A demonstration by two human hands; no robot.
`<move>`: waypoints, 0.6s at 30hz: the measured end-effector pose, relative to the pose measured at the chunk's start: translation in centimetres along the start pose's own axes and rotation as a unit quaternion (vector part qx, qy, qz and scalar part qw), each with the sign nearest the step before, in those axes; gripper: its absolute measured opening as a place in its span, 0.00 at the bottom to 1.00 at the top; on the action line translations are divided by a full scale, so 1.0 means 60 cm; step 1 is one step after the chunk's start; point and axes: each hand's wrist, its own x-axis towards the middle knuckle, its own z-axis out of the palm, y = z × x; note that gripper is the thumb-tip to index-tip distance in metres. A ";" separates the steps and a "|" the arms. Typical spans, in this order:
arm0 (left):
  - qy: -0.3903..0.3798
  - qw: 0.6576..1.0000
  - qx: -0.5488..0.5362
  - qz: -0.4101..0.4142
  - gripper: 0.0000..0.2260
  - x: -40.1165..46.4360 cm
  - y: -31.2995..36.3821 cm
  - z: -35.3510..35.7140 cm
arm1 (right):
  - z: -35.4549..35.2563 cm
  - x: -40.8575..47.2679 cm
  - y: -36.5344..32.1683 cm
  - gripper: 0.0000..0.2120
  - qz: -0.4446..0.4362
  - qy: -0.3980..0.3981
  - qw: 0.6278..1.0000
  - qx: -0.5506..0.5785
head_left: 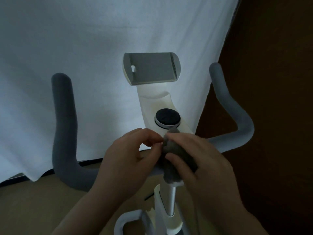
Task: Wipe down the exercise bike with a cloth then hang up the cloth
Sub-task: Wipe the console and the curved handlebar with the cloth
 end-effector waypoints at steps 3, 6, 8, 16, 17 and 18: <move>-0.020 1.000 -0.016 0.019 0.14 0.001 -0.002 -0.003 | -0.005 -0.001 -0.003 0.13 0.043 0.053 0.997 -0.029; -0.022 1.000 -0.001 0.023 0.13 0.001 -0.002 -0.004 | 0.014 -0.013 -0.034 0.16 0.020 0.064 0.992 -0.110; -0.027 0.999 0.016 0.038 0.12 0.002 -0.006 0.000 | 0.004 -0.013 -0.035 0.18 0.049 0.055 0.994 -0.082; -0.090 0.989 0.027 0.117 0.17 -0.002 -0.016 0.001 | 0.015 -0.020 -0.060 0.16 0.107 0.090 0.982 -0.130; -0.094 0.988 0.025 0.122 0.17 0.000 -0.017 0.000 | 0.012 -0.012 -0.050 0.16 0.128 0.087 0.980 -0.122; -0.097 0.986 0.027 0.129 0.17 0.000 -0.017 0.000 | 0.010 -0.005 -0.043 0.16 0.153 0.092 0.977 -0.119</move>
